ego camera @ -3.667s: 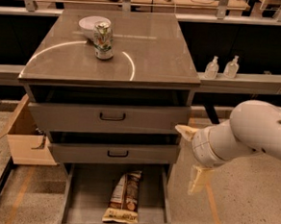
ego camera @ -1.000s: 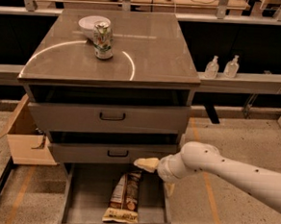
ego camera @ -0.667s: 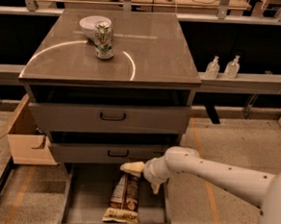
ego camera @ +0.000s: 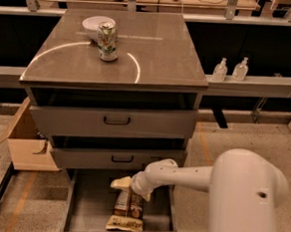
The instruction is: Pick brown chip bag from bottom drawer and place on counter
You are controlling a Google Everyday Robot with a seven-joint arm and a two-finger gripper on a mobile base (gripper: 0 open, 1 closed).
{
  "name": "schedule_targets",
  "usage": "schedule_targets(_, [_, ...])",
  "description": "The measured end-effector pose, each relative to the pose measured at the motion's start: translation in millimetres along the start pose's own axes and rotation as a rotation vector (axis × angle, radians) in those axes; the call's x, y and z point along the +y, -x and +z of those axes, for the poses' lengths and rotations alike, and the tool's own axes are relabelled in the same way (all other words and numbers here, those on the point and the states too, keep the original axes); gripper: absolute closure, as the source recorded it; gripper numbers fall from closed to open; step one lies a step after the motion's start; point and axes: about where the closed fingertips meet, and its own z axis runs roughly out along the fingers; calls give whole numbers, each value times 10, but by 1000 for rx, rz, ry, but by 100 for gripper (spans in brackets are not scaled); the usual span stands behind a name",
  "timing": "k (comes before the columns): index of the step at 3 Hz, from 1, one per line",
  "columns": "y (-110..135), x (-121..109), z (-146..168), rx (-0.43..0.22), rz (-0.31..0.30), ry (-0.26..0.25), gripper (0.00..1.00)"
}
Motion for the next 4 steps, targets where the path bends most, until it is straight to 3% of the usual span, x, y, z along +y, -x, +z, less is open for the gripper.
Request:
schedule_targets(2, [-182, 108, 800, 20, 18, 91, 0])
schedule_targets(4, [-61, 411, 1171, -5, 43, 165, 0])
